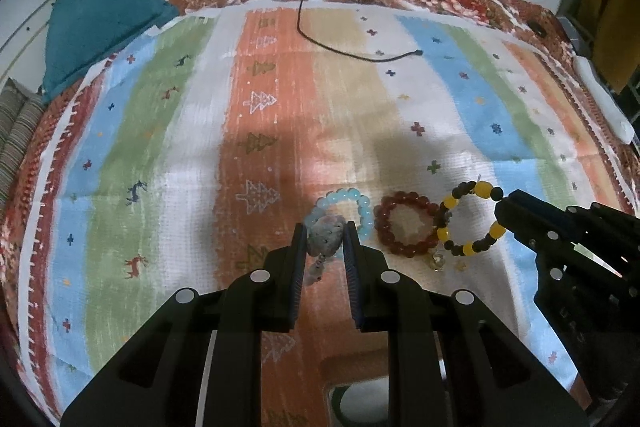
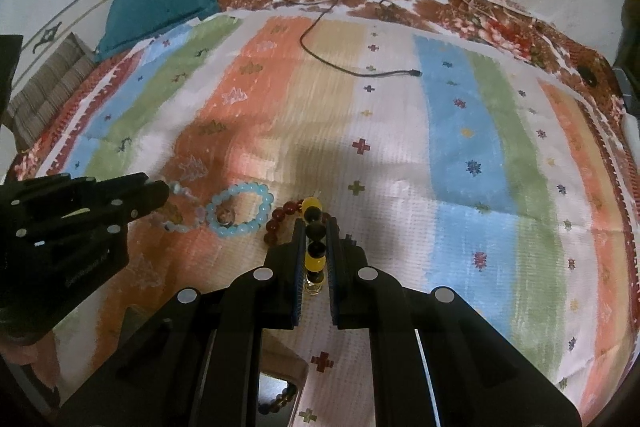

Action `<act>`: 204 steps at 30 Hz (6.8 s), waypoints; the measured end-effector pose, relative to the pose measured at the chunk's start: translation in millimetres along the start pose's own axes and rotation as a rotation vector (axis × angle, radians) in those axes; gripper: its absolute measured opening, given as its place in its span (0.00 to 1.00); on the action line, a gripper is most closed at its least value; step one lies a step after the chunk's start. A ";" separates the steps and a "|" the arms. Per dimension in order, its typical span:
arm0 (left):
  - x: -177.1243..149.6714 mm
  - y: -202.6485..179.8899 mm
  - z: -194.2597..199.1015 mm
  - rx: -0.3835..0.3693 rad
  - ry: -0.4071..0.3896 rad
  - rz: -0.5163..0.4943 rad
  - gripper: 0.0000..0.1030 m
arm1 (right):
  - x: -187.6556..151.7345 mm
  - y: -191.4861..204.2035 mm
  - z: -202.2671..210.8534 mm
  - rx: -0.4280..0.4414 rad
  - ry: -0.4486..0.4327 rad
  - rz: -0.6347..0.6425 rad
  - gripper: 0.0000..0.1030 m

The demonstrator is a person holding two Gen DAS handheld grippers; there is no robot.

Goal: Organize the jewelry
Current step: 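Lift both bracelets and carry them over the silver tin, then open the left tool over the tin while the right tool releases its bracelet, then move both tools toward the light blue and red bead bracelets, then grasp the light blue bracelet with the left tool while the right tool grasps the red bracelet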

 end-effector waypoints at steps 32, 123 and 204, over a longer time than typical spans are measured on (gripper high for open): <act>-41.2 -21.1 73.7 -0.049 -0.135 -0.049 0.17 | -36.1 12.7 65.0 0.033 -0.163 0.002 0.11; -51.8 13.0 48.4 0.032 -0.060 0.014 0.71 | -60.6 -7.2 44.8 0.036 -0.030 -0.075 0.72; 42.0 27.1 -122.6 0.101 0.181 -0.068 0.58 | 14.1 -34.3 -120.9 -0.126 0.231 0.003 0.67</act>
Point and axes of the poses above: each gripper's, at about its wrist camera, not at the fingertips, and z roughly against the way its jaws point, y to its left, x to its top, the point moved 7 cm from there along -z, roughly the way its jaws point, and after that the axes turned 15 degrees about y, right-handed, at the moved point
